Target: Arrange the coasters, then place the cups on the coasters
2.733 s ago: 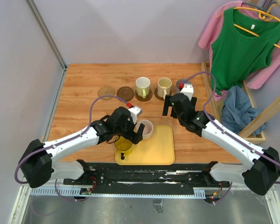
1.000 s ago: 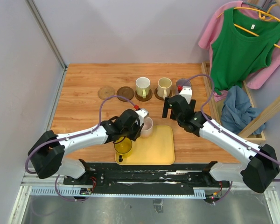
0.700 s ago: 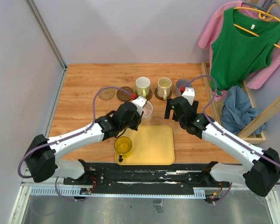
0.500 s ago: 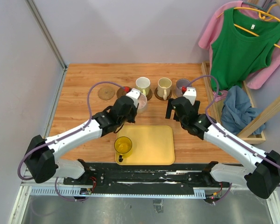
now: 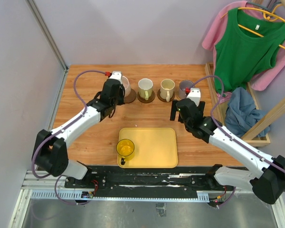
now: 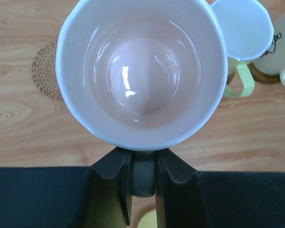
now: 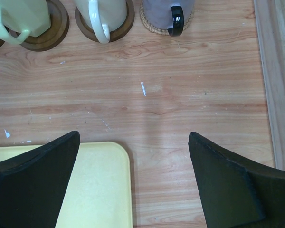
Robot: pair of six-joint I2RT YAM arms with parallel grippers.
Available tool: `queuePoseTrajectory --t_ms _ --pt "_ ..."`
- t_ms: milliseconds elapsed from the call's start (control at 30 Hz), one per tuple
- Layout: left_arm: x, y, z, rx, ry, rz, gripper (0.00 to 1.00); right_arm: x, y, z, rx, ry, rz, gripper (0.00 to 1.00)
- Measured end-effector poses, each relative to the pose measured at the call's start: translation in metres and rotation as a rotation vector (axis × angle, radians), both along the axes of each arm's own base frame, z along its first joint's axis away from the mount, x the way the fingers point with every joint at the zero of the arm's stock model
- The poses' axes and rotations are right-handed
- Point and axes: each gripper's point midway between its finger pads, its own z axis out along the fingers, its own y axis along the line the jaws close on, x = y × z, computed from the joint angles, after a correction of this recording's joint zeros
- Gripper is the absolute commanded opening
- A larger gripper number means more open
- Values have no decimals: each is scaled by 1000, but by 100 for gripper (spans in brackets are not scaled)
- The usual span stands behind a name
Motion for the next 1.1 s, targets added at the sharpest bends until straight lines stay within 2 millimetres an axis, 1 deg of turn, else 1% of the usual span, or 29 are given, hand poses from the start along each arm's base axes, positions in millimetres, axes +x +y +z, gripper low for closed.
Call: queuePoseTrajectory --t_ms 67,133,200,333,467,600,933,1100 --pt "16 -1 -2 -10 4 5 1 0 0 -2 -8 6 2 98" --pt "29 -1 -9 -11 22 12 0 1 1 -5 -18 14 4 98" --pt "44 0 -20 -12 45 19 1 2 1 -8 -28 22 6 98" --pt "61 4 -43 -10 98 27 1 3 2 -14 -47 37 10 98" --pt "70 8 -62 -14 142 26 1 5 3 -18 -60 50 10 98" --pt "76 6 -70 -13 164 20 0 8 6 -22 -69 63 14 98" --pt "90 -5 -73 -15 194 -8 0 12 10 -26 -68 79 20 98" --pt "90 -6 -80 -4 231 -9 1 12 12 -27 -64 86 28 98"
